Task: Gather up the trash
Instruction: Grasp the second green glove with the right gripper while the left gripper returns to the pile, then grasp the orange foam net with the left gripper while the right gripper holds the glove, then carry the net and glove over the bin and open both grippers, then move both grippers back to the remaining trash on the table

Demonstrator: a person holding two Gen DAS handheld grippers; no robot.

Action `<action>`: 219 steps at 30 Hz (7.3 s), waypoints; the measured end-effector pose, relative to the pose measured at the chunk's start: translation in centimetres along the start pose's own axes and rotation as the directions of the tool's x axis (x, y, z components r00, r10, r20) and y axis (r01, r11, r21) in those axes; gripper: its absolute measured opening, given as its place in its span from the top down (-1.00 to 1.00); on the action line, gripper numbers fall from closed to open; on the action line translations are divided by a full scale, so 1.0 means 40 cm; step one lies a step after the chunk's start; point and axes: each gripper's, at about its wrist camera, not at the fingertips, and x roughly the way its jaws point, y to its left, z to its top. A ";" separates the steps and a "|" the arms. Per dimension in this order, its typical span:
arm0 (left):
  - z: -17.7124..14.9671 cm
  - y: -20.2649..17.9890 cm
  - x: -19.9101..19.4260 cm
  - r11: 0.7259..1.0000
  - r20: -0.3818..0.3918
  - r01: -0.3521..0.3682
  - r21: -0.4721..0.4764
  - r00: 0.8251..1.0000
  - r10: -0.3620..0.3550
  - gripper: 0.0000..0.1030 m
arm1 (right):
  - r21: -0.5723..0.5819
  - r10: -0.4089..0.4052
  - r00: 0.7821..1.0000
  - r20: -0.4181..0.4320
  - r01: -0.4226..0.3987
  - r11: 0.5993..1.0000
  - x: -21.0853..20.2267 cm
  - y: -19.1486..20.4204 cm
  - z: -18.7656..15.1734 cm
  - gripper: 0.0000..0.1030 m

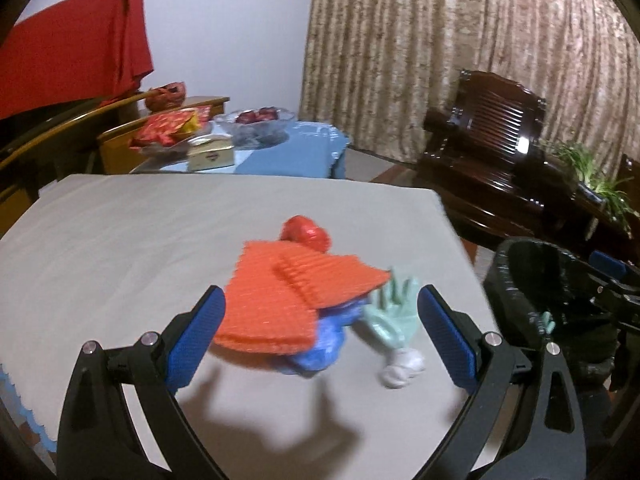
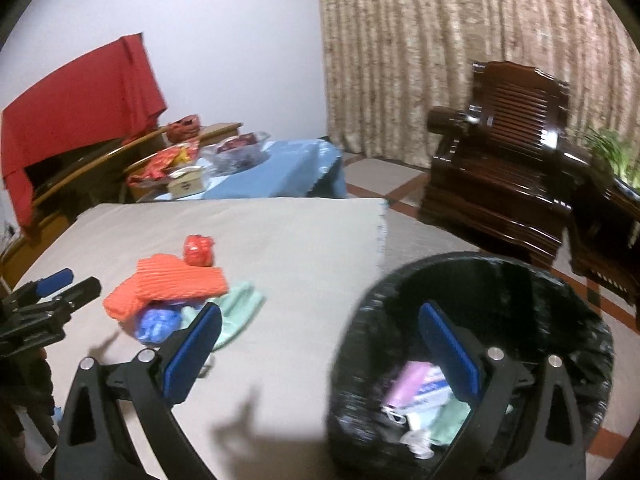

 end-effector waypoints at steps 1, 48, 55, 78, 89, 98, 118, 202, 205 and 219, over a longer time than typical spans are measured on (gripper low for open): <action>0.000 0.011 0.003 1.000 -0.002 -0.007 -0.006 1.000 0.007 -0.83 | -0.010 0.014 1.000 -0.003 -0.014 1.000 0.012 0.020 0.003 -0.88; -0.035 0.096 0.094 0.998 -0.057 -0.047 -0.039 0.997 0.044 -0.82 | -0.023 0.123 0.956 -0.266 -0.134 0.991 0.318 0.193 -0.093 0.61; -0.005 0.058 0.131 1.000 -0.058 -0.006 -0.027 0.998 0.005 -0.77 | -0.016 0.092 0.962 -0.258 -0.100 0.995 0.310 0.163 -0.072 0.62; 0.019 -0.018 0.269 0.994 -0.153 0.108 -0.009 0.982 -0.108 0.84 | -0.009 0.101 0.968 -0.231 -0.106 0.994 0.301 0.140 -0.041 0.63; 0.005 -0.010 0.189 0.994 -0.114 0.109 -0.016 0.987 -0.110 0.86 | -0.014 0.095 0.970 -0.222 -0.101 0.995 0.274 0.131 -0.038 0.63; -0.024 0.026 0.178 0.996 -0.137 0.082 -0.024 0.987 -0.084 0.02 | -0.014 0.098 0.966 -0.238 -0.105 0.994 0.280 0.129 -0.047 0.63; 0.004 -0.006 0.101 0.994 -0.077 0.112 -0.006 0.991 -0.112 0.96 | -0.012 0.111 0.976 -0.185 -0.116 0.993 0.213 0.115 -0.025 0.63; 0.085 -0.626 0.109 0.847 -0.084 0.485 0.217 0.874 -0.479 -0.32 | 0.170 -0.331 0.938 -0.105 0.345 0.923 -0.158 -0.417 -0.070 -0.50; 0.085 -0.578 0.097 0.872 -0.061 0.448 0.199 0.893 -0.445 -0.63 | 0.161 -0.339 0.937 -0.080 0.348 0.923 -0.168 -0.407 -0.067 -0.89; 0.061 -0.318 0.046 0.961 -0.014 0.245 0.125 0.969 -0.245 -0.76 | 0.168 -0.250 0.968 -0.028 0.251 0.953 -0.151 -0.309 -0.029 -0.88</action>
